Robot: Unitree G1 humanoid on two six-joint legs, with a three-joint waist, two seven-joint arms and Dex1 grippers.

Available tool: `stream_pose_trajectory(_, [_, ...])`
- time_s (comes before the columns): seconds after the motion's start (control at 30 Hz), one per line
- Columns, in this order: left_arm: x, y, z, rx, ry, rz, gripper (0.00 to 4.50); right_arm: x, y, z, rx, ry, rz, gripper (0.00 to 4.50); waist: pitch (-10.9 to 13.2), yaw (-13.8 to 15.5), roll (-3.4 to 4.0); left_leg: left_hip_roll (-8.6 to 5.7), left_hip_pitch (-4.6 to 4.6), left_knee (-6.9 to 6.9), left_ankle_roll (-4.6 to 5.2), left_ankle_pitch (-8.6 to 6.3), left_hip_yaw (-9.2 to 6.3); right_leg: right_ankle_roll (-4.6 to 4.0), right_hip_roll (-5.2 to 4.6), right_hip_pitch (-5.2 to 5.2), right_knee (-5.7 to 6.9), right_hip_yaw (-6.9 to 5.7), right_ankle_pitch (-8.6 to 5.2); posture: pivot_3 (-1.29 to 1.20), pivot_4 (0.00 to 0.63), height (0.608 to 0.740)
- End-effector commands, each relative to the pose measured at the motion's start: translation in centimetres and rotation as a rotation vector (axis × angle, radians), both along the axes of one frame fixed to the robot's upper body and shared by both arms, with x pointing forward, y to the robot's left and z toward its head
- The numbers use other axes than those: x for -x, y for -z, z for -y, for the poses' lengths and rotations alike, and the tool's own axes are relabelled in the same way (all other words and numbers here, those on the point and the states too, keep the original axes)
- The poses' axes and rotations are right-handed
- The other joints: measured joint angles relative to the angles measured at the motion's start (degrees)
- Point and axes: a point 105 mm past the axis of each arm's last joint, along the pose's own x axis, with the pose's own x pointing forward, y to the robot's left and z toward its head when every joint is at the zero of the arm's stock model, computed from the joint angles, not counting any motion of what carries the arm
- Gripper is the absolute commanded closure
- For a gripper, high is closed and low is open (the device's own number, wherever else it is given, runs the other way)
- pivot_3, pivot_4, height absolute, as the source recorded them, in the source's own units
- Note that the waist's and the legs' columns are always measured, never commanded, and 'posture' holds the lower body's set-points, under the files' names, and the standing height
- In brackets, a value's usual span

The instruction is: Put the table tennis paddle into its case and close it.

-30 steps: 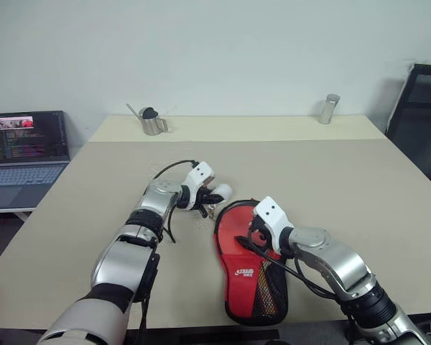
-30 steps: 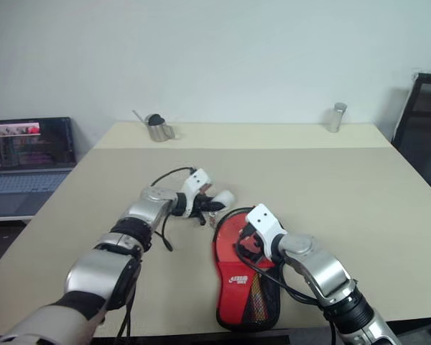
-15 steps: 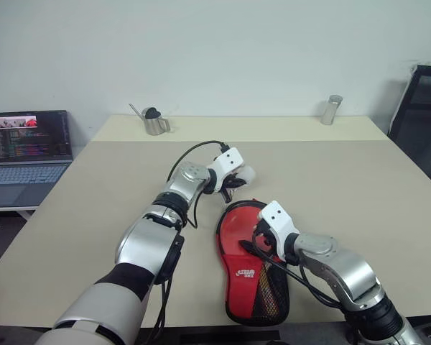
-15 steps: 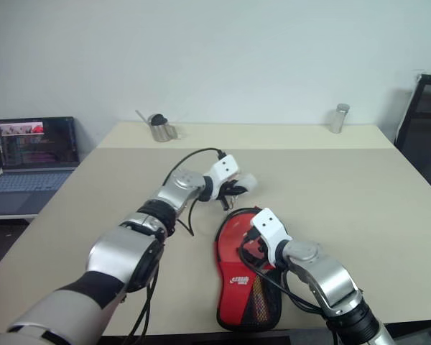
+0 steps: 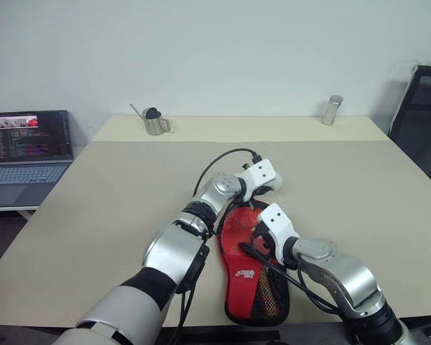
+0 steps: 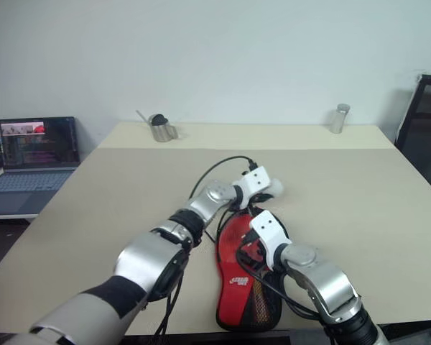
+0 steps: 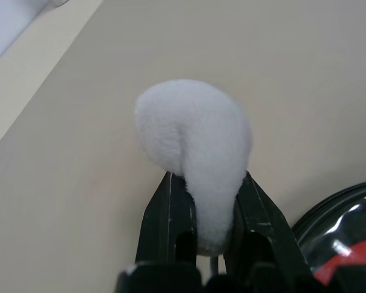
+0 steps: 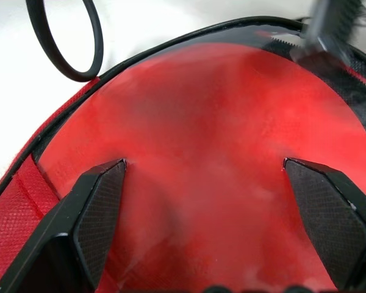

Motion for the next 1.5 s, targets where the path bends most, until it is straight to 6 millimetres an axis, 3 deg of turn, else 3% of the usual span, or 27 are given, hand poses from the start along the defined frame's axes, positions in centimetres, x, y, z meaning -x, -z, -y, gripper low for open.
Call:
stream_pose_trajectory(0.03, [1.6, -2.0, 3.5, 0.017, 0.143, 0.09, 4.24, 1.4, 2.7, -0.2, 0.044, 0.0, -0.114, 0.0, 0.0, 0.0, 0.0, 0.0, 0.0, 0.0, 0.0, 0.0, 0.0, 0.0, 0.0, 0.0, 0.0, 0.0, 0.0, 0.0, 0.15, 0.74])
stream_pose_trajectory(0.37, [5.2, -2.7, 7.7, 0.085, 0.352, 0.056, 4.24, 1.7, 2.8, -0.6, 0.033, 0.012, -0.124, 0.0, -0.1, 0.0, 0.04, 0.0, 0.02, -0.01, 0.0, 0.0, 0.01, 0.0, 0.02, 0.02, 0.0, 0.01, 0.0, 0.0, 0.15, 0.74])
stream_pose_trajectory(0.7, [6.1, -0.1, 7.1, 0.025, 0.408, -0.041, 4.24, 1.5, 2.7, -0.9, 0.029, 0.003, -0.116, 0.0, -0.2, -0.2, 0.1, -0.01, 0.06, -0.01, 0.01, 0.0, 0.01, 0.01, 0.08, 0.05, -0.01, 0.01, -0.01, 0.0, 0.15, 0.74])
stream_pose_trajectory(1.1, [7.0, 1.0, 6.6, 0.01, 0.472, -0.134, 0.02, 1.3, 2.4, -0.9, 0.031, -0.007, -0.111, 0.0, -0.3, -0.3, 0.1, 0.01, 0.13, -0.01, 0.01, 0.0, 0.0, 0.01, 0.12, 0.09, 0.03, 0.02, 0.0, 0.0, 0.15, 0.74])
stream_pose_trajectory(1.3, [5.3, -0.9, 5.5, 0.081, 0.385, -0.09, 0.02, 0.9, 1.4, -0.7, 0.019, -0.009, -0.094, 0.0, -0.3, -0.3, 0.09, 0.01, 0.13, -0.01, 0.01, 0.0, 0.0, 0.01, 0.12, 0.1, 0.04, 0.02, 0.0, 0.0, 0.15, 0.74])
stream_pose_trajectory(1.5, [1.5, -3.1, 2.0, 0.138, 0.161, -0.02, 0.02, 0.6, 0.4, -0.7, 0.004, -0.013, -0.075, 0.0, -0.3, -0.4, 0.08, 0.04, 0.13, -0.01, 0.01, 0.0, -0.02, 0.01, 0.09, 0.09, 0.04, 0.02, 0.0, 0.0, 0.15, 0.74])
